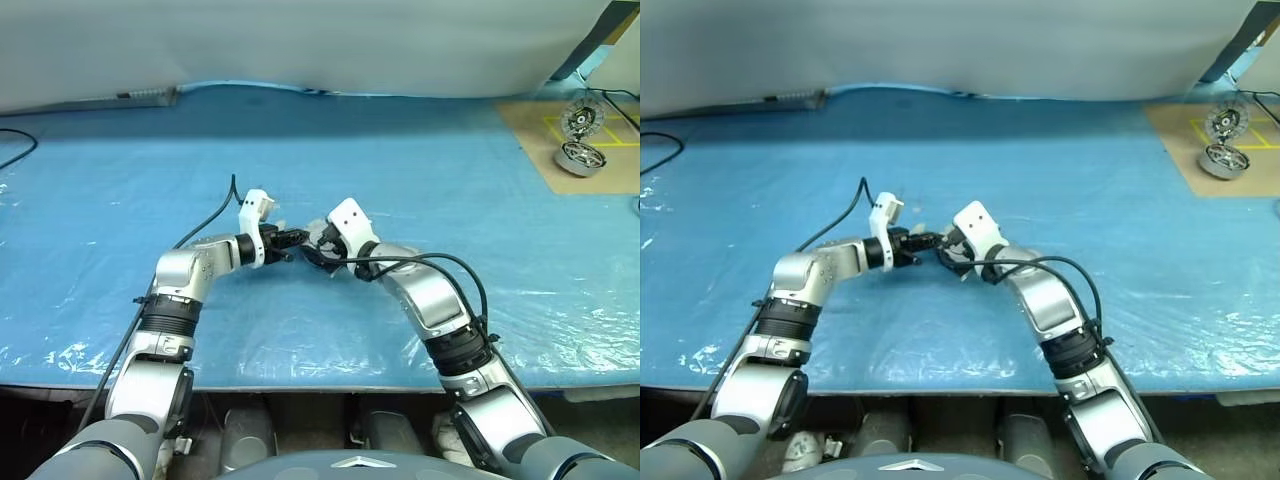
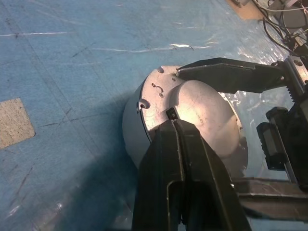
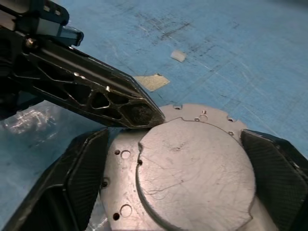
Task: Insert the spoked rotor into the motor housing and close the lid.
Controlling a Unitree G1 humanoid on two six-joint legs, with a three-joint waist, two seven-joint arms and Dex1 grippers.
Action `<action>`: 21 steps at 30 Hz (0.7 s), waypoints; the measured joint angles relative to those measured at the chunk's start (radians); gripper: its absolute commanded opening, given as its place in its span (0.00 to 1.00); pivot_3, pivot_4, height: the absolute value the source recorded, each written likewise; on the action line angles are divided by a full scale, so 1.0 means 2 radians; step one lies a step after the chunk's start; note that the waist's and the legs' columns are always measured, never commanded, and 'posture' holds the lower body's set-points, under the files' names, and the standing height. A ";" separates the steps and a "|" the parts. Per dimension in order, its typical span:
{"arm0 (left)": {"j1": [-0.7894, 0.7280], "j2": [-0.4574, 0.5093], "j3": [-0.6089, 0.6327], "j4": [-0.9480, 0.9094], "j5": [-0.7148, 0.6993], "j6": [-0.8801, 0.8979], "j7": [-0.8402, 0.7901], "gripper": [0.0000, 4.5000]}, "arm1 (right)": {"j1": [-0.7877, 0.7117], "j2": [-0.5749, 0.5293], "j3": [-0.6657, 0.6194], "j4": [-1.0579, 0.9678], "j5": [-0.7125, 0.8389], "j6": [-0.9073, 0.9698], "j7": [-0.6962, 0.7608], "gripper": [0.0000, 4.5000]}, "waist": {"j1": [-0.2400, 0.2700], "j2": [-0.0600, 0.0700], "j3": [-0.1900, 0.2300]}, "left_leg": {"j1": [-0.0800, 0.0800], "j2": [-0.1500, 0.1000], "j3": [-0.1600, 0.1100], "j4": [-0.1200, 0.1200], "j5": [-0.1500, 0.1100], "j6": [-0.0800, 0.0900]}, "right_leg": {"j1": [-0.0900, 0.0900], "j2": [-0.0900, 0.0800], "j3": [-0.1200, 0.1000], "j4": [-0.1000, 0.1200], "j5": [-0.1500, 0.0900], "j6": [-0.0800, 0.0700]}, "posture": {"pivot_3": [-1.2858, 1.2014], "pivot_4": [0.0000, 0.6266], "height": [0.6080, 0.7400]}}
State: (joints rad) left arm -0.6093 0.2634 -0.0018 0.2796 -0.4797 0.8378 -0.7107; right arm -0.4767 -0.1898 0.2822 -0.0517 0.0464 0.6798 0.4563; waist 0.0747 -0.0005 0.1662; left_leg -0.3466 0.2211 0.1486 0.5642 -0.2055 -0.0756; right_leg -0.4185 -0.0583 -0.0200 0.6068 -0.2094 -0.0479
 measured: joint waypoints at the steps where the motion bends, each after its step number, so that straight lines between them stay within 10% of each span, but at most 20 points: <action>1: 0.001 0.000 -0.002 -0.003 0.000 0.000 0.000 0.00 | 0.011 -0.003 -0.009 -0.012 0.006 0.002 0.002 0.99 | 0.002 0.000 0.000 | 0.000 0.000 0.000 0.000 0.000 0.000 | 0.000 0.000 0.000 0.000 0.000 0.000 | 0.52 0.24 1.00; 8: 0.014 -0.002 -0.005 -0.025 0.003 0.001 0.001 0.00 | 0.103 -0.025 -0.085 -0.111 0.070 0.035 0.019 0.99 | 0.006 0.000 0.000 | 0.000 0.000 0.000 -0.001 0.000 0.000 | 0.000 0.000 0.000 -0.001 0.000 0.001 | 0.52 0.24 1.00; 21: 0.029 -0.025 -0.020 -0.047 -0.001 0.015 0.003 0.00 | 0.110 0.102 -0.265 -0.115 0.231 0.171 -0.081 0.99 | 0.005 0.000 0.000 | -0.001 0.000 0.000 -0.002 0.000 0.000 | -0.002 0.000 0.000 -0.001 -0.001 0.001 | 0.52 0.24 1.00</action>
State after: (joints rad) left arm -0.5516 0.2134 -0.0427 0.1847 -0.4813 0.8688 -0.7044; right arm -0.2568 0.0136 -0.2478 -0.2810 0.5085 1.0224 0.2943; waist 0.0854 0.0000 0.1665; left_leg -0.3490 0.2203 0.1487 0.5609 -0.2055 -0.0756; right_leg -0.4218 -0.0589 -0.0208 0.6050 -0.2105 -0.0466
